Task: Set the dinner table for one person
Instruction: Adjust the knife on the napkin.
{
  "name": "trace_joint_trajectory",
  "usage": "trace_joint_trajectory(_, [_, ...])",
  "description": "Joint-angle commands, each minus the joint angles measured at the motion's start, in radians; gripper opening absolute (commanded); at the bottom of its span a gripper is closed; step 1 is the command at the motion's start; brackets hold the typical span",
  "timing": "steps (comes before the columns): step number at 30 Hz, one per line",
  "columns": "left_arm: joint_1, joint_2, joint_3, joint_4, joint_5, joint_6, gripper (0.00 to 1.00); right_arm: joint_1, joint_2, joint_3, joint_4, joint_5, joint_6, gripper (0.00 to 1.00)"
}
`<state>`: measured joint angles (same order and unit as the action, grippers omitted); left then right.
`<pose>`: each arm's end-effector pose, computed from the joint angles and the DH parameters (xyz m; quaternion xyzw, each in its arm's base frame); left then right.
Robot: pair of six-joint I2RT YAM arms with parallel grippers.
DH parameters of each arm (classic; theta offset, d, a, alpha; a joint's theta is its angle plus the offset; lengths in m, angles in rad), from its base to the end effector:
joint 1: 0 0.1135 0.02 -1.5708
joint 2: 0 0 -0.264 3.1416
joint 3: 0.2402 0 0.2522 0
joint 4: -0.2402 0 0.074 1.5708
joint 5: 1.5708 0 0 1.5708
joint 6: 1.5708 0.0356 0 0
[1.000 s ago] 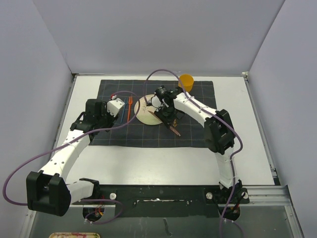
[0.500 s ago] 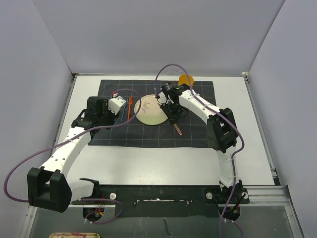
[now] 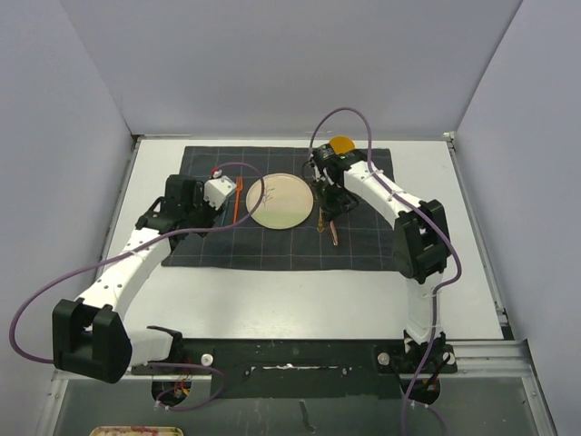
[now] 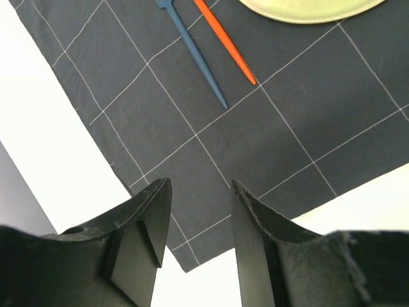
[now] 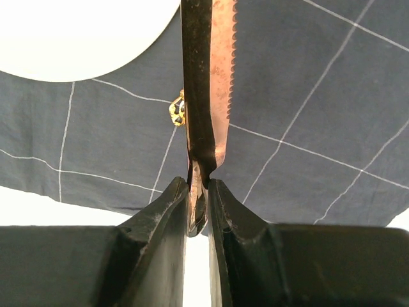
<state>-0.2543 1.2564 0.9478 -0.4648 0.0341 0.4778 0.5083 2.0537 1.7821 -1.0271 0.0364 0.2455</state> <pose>0.2594 -0.0687 0.2708 0.3360 0.8580 0.0277 0.3875 0.3711 0.2053 0.2338 -0.1273 0.9824 0.0331 0.1327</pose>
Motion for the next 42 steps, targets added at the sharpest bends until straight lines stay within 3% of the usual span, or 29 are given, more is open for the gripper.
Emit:
trace_joint_trajectory(1, [-0.013,0.014,0.06,0.015,-0.005,-0.015,0.4,-0.005,-0.093,-0.007,0.036,0.067,0.103,0.0])
trace_joint_trajectory(15, [-0.057,0.051,0.083,-0.011,-0.034,-0.022,0.4,-0.079,-0.06,-0.038,0.019,0.031,0.22,0.0])
trace_joint_trajectory(31, [-0.092,0.101,0.116,-0.01,-0.059,-0.019,0.4,-0.122,0.022,0.015,0.002,-0.043,0.223,0.0])
trace_joint_trajectory(37, [-0.092,0.091,0.099,0.008,-0.055,-0.021,0.4,-0.127,0.006,0.019,0.013,0.002,0.208,0.0])
trace_joint_trajectory(42, [-0.092,0.066,0.102,0.018,-0.033,-0.049,0.41,-0.125,0.0,-0.015,0.045,0.14,0.172,0.0])
